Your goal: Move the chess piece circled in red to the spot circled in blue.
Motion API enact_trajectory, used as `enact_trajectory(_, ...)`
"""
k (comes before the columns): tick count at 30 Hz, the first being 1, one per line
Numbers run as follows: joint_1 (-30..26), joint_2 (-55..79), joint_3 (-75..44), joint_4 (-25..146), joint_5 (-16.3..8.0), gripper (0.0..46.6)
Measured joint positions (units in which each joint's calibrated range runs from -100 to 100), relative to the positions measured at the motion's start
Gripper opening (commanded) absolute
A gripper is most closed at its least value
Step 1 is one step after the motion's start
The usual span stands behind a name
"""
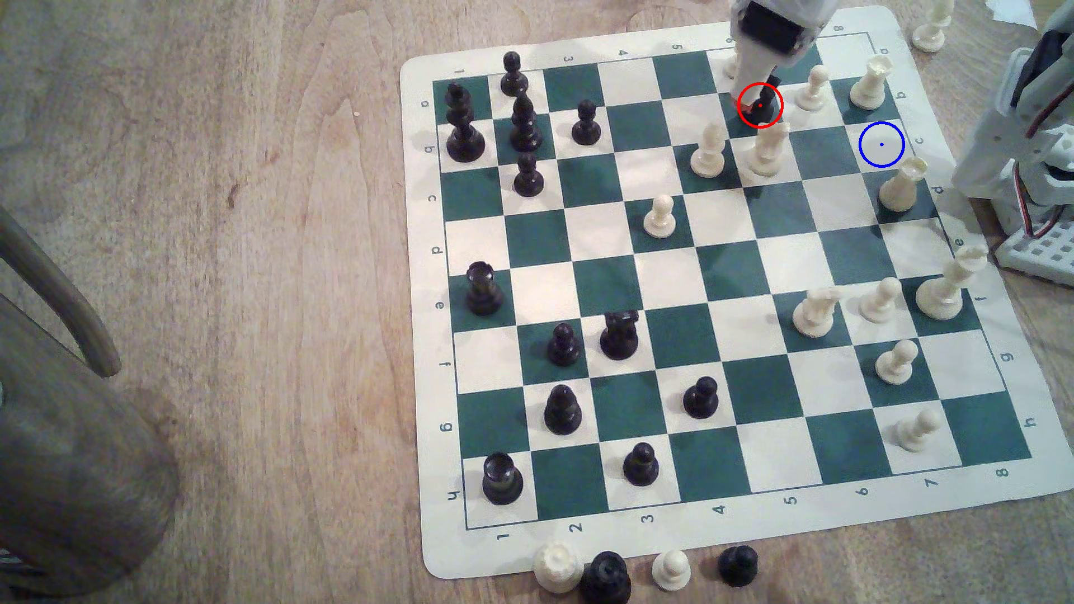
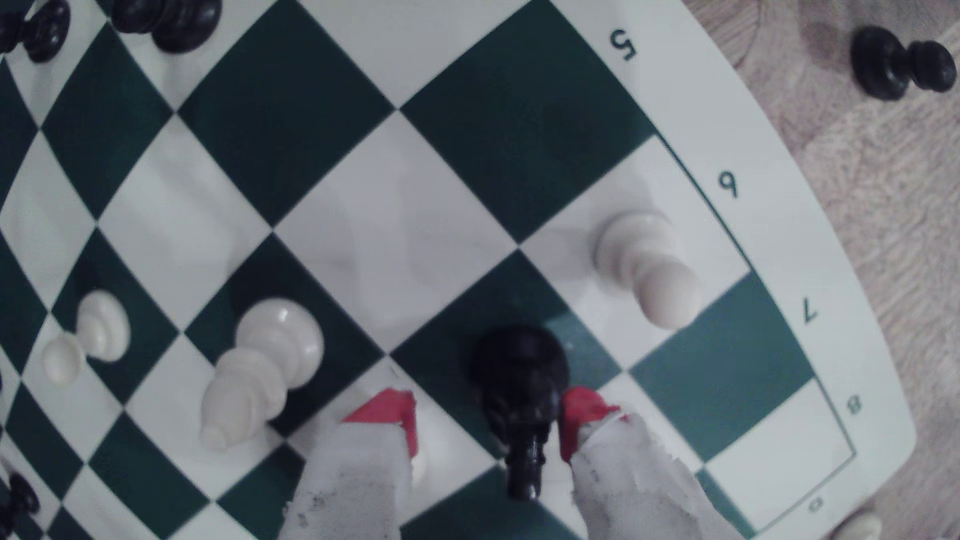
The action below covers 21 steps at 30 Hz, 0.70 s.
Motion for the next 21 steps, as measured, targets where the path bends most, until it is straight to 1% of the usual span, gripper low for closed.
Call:
enact_trajectory(6, 0.2, 2.2, 0.0, -0.8, 0.0, 12.5)
enact_trajectory(11, 0.7, 2.2, 0.0, -0.8, 0.2, 7.9)
enact_trajectory(12, 0.7, 2.2, 0.0, -0.8, 0.2, 5.7)
enact_trajectory(13, 0.7, 2.2, 0.0, -0.8, 0.2, 4.7)
enact_trajectory(18, 0.7, 2.2, 0.0, -0.8, 0.2, 0.6)
enact_trajectory(21, 0.2, 2.2, 0.0, -0.6, 0.2, 0.3)
